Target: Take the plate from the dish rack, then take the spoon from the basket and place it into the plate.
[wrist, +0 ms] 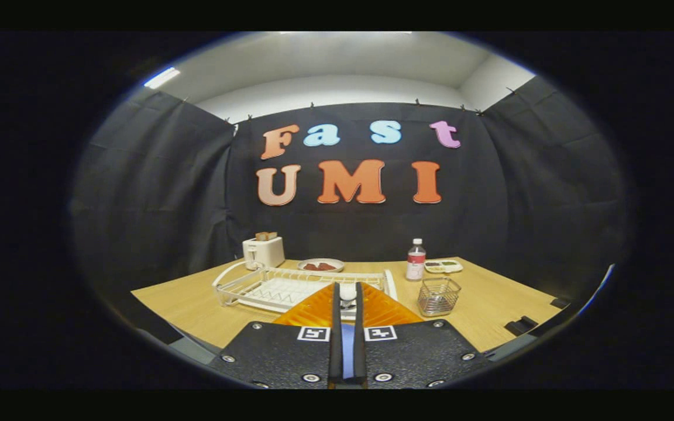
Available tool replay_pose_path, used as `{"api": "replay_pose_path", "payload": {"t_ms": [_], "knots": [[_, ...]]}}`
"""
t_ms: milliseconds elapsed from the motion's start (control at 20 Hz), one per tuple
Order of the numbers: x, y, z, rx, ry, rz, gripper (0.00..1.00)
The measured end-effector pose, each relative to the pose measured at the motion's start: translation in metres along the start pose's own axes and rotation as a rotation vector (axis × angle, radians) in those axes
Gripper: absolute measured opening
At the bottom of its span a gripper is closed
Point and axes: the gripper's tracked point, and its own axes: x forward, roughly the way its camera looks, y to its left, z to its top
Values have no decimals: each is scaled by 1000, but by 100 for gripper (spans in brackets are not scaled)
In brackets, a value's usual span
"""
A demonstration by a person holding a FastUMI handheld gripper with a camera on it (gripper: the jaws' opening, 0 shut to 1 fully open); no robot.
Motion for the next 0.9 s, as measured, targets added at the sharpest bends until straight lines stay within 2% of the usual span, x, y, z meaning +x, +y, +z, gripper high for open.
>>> {"api": "replay_pose_path", "payload": {"t_ms": [250,550,900], "knots": [[5,23,-34,-20,53,66,7],[16,30,-73,-11,128,100,7],[14,30,-88,-12,185,133,7]]}}
